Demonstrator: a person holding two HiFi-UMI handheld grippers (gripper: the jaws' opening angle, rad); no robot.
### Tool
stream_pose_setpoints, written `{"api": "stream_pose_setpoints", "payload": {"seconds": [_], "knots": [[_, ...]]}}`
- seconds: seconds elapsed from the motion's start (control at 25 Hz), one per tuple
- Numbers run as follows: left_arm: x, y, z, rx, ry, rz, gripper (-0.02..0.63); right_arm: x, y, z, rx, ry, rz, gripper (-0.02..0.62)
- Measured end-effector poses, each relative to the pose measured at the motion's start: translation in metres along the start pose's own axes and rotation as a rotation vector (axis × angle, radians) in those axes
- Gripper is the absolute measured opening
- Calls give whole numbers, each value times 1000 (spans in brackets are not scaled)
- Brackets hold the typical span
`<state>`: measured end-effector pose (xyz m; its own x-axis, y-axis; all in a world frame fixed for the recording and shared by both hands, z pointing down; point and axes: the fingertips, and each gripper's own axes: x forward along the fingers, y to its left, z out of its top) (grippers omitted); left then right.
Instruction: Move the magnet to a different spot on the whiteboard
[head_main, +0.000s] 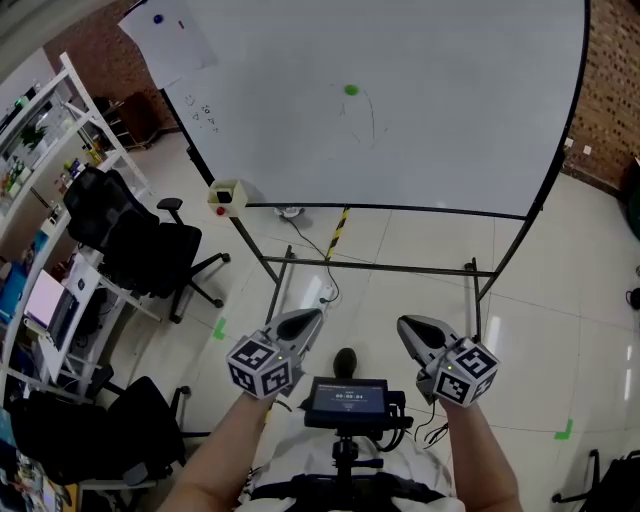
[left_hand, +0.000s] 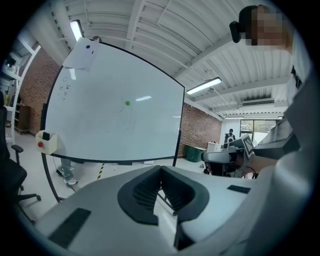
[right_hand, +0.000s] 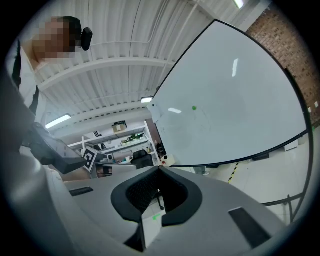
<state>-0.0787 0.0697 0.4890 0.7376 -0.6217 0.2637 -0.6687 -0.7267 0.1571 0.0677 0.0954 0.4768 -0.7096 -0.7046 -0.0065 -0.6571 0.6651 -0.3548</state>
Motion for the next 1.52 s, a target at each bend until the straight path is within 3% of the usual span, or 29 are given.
{"api": "stream_pose_setpoints", "payload": {"seconds": [0.28,0.48,1.52], "knots": [[-13,49,5,-18,-31,72,34,58,7,1,-43,58,85,28],[9,73,13,-16,-51,56,34,89,-8,12,-85,85,87,28],[187,174,74,-6,-8,-174,34,171,-179,103,-172,85,-178,28]]}}
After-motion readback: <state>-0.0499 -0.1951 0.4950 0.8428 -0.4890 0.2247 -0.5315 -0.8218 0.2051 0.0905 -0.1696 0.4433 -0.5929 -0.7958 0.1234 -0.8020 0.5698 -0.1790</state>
